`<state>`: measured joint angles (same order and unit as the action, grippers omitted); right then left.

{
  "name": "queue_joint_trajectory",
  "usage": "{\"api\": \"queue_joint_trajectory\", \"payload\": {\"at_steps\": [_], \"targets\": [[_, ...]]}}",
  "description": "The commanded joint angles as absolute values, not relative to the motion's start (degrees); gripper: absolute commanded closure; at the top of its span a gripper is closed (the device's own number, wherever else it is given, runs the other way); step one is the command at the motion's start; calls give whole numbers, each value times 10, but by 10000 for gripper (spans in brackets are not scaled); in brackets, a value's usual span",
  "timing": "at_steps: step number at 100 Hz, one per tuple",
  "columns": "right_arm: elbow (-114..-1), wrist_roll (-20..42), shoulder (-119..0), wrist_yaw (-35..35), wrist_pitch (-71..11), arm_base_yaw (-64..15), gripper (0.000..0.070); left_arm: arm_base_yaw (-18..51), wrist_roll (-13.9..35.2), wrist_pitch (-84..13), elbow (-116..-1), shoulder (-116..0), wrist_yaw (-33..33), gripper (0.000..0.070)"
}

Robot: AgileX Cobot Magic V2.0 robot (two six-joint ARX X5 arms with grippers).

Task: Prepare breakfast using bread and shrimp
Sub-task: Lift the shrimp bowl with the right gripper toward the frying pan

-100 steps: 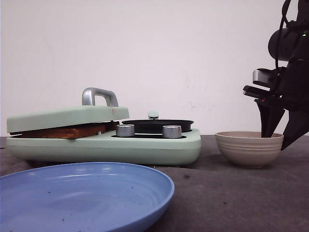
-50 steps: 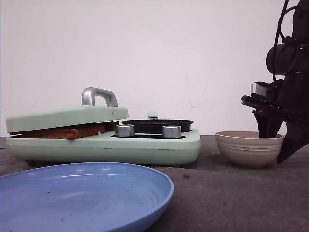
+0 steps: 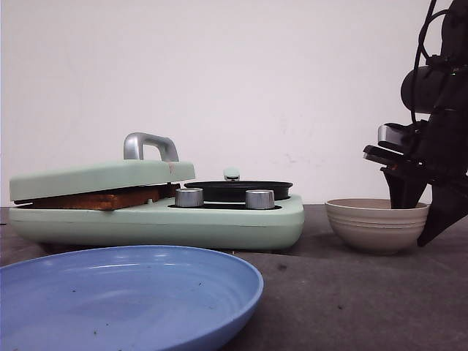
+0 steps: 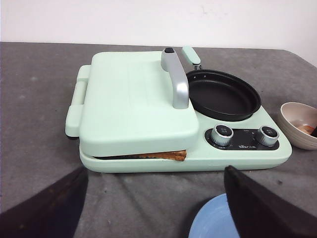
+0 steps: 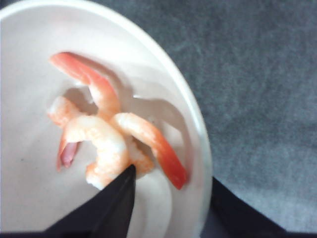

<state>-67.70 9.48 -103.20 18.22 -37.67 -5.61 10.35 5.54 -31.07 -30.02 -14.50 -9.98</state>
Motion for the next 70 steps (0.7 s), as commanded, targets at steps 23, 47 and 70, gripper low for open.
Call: {"api": "queue_joint_trajectory", "payload": {"at_steps": [23, 47, 70], "targets": [[-683, 99, -1027, 180, -387, -58, 493, 103, 56, -304, -305, -145, -98, 230], [-684, 104, -1014, 180, -392, -57, 493, 103, 56, -303, -305, -145, -98, 230], [-684, 101, -1014, 180, -404, -57, 538, 103, 54, -302, -305, -145, -98, 230]]}}
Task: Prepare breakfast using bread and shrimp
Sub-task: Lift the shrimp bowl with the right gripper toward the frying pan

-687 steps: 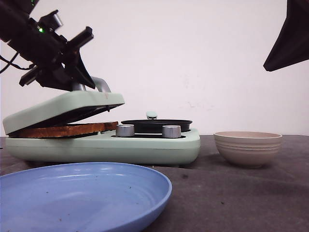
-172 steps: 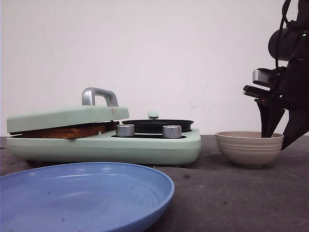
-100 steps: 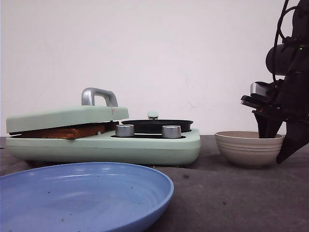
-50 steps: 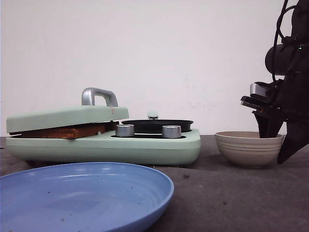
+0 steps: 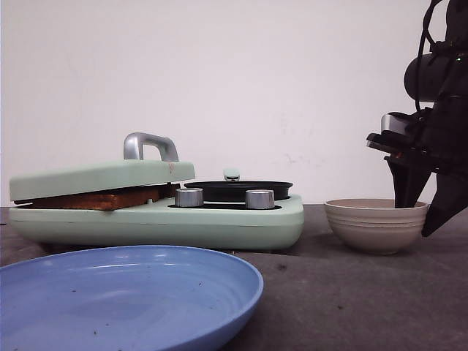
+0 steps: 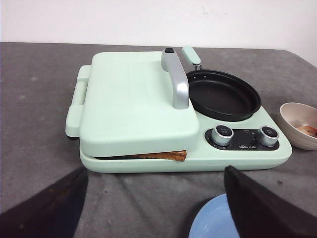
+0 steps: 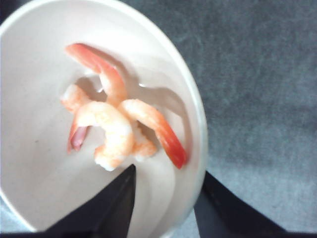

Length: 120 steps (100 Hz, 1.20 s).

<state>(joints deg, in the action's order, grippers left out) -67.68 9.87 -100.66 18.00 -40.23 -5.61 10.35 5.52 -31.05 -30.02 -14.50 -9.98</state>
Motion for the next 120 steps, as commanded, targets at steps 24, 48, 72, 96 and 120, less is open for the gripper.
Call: {"api": "queue_joint_trajectory", "payload": {"at_steps": [24, 48, 72, 96, 120], "targets": [[-684, 101, -1014, 180, -414, -57, 641, 103, 54, -302, -305, -145, -98, 230], [-684, 101, -1014, 178, -418, -57, 698, 103, 54, -302, -305, -145, -98, 230], [-684, 105, -1014, 176, -416, -57, 698, 103, 54, -302, -305, -145, -98, 230], [-684, 117, -1000, 181, -400, -57, 698, 103, 54, -302, -305, -145, -98, 230], [-685, 126, -961, 180, -376, -57, 698, 103, 54, -302, -305, -145, -99, 230]]}}
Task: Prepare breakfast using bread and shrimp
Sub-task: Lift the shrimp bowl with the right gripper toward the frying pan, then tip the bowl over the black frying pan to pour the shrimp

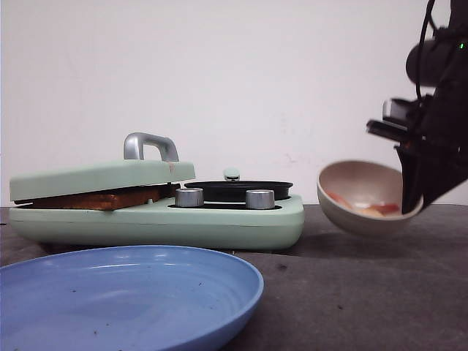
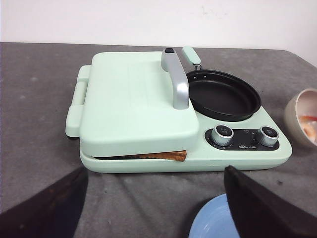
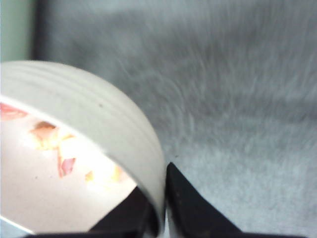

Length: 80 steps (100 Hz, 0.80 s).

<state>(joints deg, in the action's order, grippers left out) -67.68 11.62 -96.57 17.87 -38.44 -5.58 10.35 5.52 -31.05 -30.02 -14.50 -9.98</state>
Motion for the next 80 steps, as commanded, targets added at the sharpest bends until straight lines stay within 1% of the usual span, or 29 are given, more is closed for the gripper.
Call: {"api": "queue_joint_trajectory", "payload": {"at_steps": [1, 18, 30, 40, 56, 70, 80], "targets": [[-685, 128, -959, 180, -375, -57, 698, 103, 54, -302, -305, -145, -98, 230], [-705, 134, -938, 183, -375, -57, 698, 103, 54, -302, -305, -145, -99, 230], [-740, 137, -935, 210, -385, -62, 698, 103, 54, -302, -305, -145, -99, 230], [-769, 147, -935, 210, -381, -75, 698, 103, 54, -302, -305, -145, -99, 230], [-798, 171, -935, 210, -339, -100, 698, 103, 55, -302, -305, -145, -99, 230], [-802, 196, -936, 204, -276, -124, 698, 103, 55, -303, -305, -145, -99, 230], [-802, 205, -944, 186, -229, -141, 698, 103, 55, -303, -305, -145, -99, 230]]}}
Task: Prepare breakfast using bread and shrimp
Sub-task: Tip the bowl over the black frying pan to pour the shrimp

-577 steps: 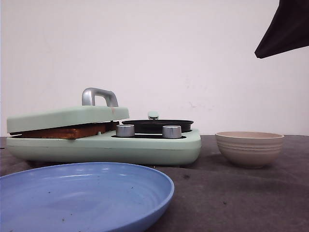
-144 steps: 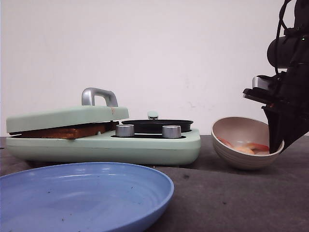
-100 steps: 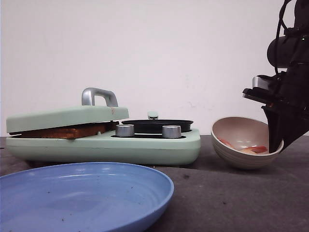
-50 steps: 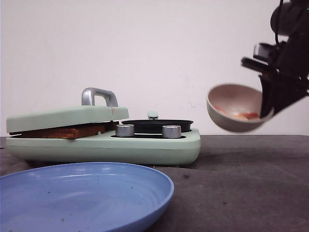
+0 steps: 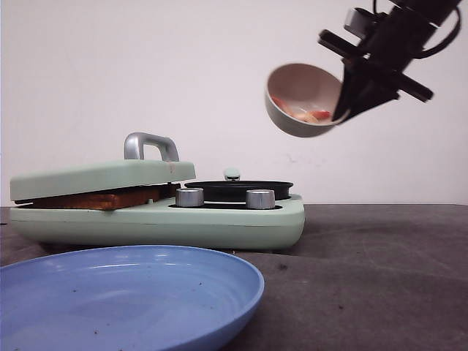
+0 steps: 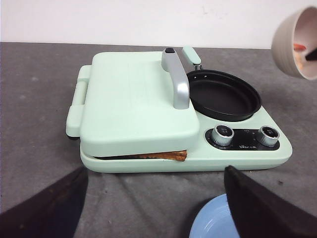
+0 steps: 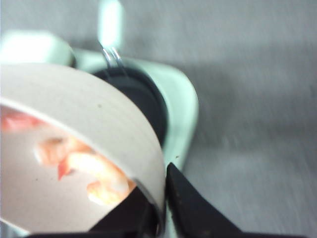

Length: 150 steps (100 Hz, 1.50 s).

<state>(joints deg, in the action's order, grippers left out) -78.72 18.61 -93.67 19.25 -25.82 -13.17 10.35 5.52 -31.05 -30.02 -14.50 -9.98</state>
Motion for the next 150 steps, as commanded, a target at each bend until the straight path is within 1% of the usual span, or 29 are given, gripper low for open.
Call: {"api": "queue_joint_trajectory", "payload": {"at_steps": [1, 17, 37, 44, 51, 61, 66, 81, 88, 94, 100, 119, 132, 150], "targets": [[-802, 205, -945, 185, -224, -143, 698, 103, 55, -303, -305, -145, -99, 230], [-803, 206, -976, 167, -155, -168, 698, 103, 56, -304, -305, -145, -99, 230], [-803, 203, -1023, 115, -55, -197, 698, 103, 56, -304, -305, -145, -99, 230], [-803, 193, -1036, 93, -21, -204, 698, 103, 56, -304, -305, -145, -99, 230], [-803, 161, -1048, 69, 14, -215, 698, 103, 56, -304, -305, -145, -99, 230], [-803, 90, -1058, 49, 58, -230, 698, 103, 56, -304, -305, -145, -99, 230], [-803, 54, -1060, 23, 73, -240, 698, 103, 56, -304, -305, -145, -99, 230], [-803, -69, -1061, -86, 107, -277, 698, 103, 56, -304, -305, -145, -102, 230], [-803, -129, -1061, -114, 129, -294, 698, 103, 56, -304, -305, -145, -104, 230], [-803, -174, -1062, -131, 145, -304, 698, 103, 56, -304, -305, -145, -104, 230], [-803, -211, -1063, -162, 163, -316, 698, 103, 55, -304, -305, -145, -105, 230], [-803, -267, -1084, -224, 211, -338, 698, 103, 55, -304, -305, -145, -105, 230], [-803, -296, -1100, -255, 218, -344, 698, 104, 55, -303, -305, -145, -106, 230], [-803, -290, -1109, -261, 222, -345, 698, 104, 54, -303, -305, -145, -111, 230]]}}
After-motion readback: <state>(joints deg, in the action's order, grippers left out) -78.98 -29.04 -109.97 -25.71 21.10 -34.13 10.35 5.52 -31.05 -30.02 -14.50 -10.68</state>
